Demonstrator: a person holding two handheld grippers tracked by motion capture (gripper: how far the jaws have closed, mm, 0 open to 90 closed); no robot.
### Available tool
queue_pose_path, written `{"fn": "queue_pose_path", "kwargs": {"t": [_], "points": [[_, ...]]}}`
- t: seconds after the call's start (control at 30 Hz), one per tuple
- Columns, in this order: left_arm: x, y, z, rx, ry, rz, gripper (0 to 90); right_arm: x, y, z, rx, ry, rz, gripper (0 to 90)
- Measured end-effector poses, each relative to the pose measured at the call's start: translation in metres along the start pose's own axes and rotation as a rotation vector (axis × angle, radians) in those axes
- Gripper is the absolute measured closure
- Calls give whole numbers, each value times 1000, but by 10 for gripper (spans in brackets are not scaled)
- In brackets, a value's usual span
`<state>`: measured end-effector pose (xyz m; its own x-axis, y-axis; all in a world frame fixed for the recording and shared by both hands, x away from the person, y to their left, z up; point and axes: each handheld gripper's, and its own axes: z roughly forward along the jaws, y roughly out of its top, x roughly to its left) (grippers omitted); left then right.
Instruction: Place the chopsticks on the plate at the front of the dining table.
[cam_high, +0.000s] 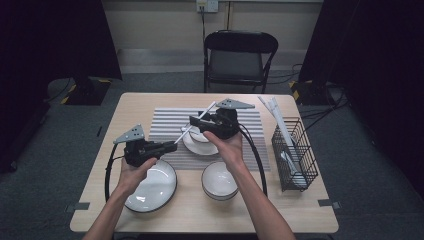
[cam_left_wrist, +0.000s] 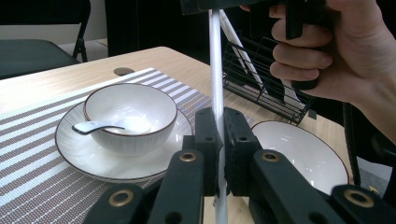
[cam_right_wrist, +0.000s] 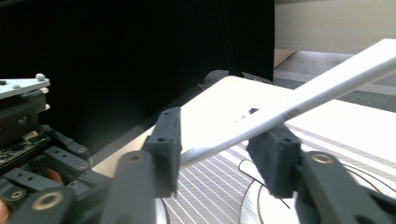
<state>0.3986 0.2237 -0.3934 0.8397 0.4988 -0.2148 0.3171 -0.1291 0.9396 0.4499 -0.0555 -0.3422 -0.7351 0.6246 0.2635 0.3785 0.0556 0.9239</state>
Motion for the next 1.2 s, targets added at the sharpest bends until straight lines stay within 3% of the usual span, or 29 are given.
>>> {"fn": "queue_pose_path", "kwargs": {"t": [0.1,0.33,0.63,0.97,1.2], "points": [[0,0,0,-4,3,-6,860,-1,-1,1,12,2,5,454],[2,-1,-1,-1,9,-9,860,0,-1,-2,13,6,-17,409],[4,-1,-3,-2,27,-11,859,-6,-4,-19,16,-10,-41,359],[6,-3,-1,19,35,-15,859,-22,-14,-43,24,-76,-14,309],[8,-3,-2,13,43,-16,859,-28,-19,-56,15,-113,-24,323]]}}
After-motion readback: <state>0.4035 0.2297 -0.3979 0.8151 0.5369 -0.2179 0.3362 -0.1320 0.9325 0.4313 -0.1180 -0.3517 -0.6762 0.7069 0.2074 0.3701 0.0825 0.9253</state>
